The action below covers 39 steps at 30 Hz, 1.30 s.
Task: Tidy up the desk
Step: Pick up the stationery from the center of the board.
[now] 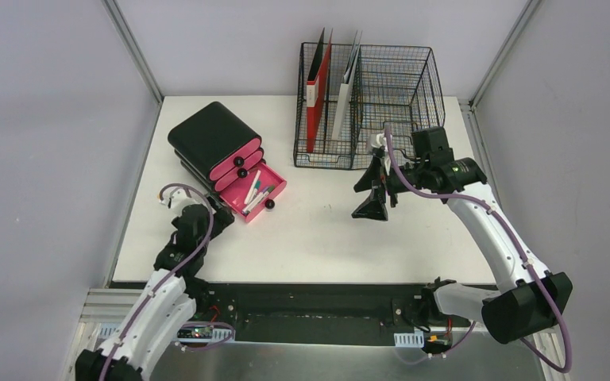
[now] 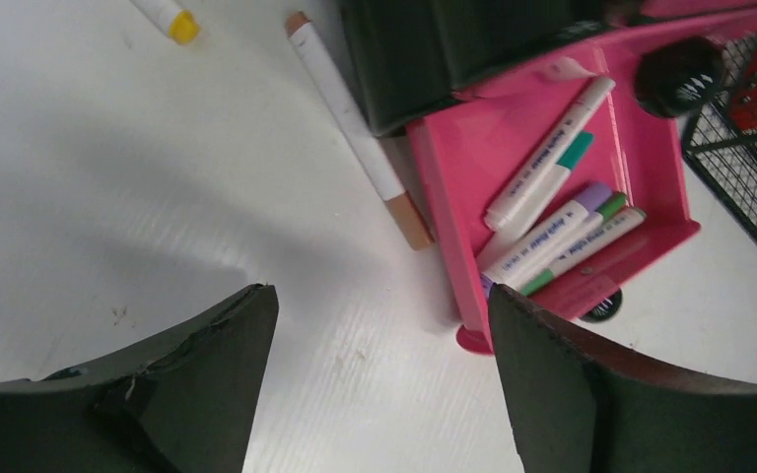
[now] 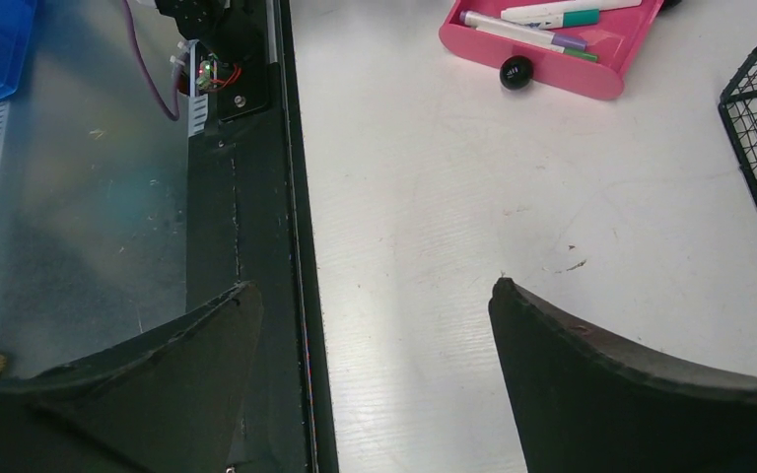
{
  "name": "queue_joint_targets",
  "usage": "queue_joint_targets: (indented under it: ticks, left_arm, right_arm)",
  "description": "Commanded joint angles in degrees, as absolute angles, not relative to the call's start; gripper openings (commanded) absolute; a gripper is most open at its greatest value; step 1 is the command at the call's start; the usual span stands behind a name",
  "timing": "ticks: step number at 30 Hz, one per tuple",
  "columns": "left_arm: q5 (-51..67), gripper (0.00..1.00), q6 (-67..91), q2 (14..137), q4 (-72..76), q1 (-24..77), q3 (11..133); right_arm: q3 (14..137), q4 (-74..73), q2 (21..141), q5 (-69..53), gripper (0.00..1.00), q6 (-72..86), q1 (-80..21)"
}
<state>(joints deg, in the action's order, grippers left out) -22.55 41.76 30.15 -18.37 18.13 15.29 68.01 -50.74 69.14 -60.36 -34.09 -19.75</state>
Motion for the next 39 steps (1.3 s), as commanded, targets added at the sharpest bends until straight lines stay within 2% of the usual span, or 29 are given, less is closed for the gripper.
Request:
queue_joint_targets:
  ticks: [1, 3, 5, 7, 17, 28, 39]
  left_arm:
    - [-1.48, 0.75, 46.42, 36.98, -5.84, 5.17, 12.68]
    - [4.95, 0.63, 47.40, 40.66, -3.12, -0.15, 12.59]
    - [6.52, 0.46, 48.11, 44.09, -3.28, -3.03, 13.94]
    - [4.76, 0.39, 49.10, 47.28, -6.67, -3.55, 16.59]
    - [-3.21, 0.48, 57.49, 63.25, -21.85, -3.53, 28.41]
    - [-3.65, 0.57, 58.89, 71.90, -21.30, -3.56, 36.26]
    - [-3.15, 0.58, 60.78, 81.29, -25.05, -3.52, 42.49]
  right_arm:
    - [68.11, -47.95, 68.17, -62.29, 0.89, -33.99, -19.09]
    - [68.01, -47.93, 68.01, -62.22, 0.89, -34.10, -18.84]
    - [67.98, -47.94, 67.97, -62.30, 0.89, -34.12, -18.73]
    - [68.03, -47.96, 68.09, -62.15, 0.89, -34.19, -18.74]
    - [67.93, -48.05, 68.53, -62.61, 0.89, -34.28, -18.66]
    - [67.68, -47.96, 68.22, -62.84, 0.90, -34.45, -18.54]
    - [67.47, -47.90, 68.15, -62.92, 0.91, -34.45, -18.46]
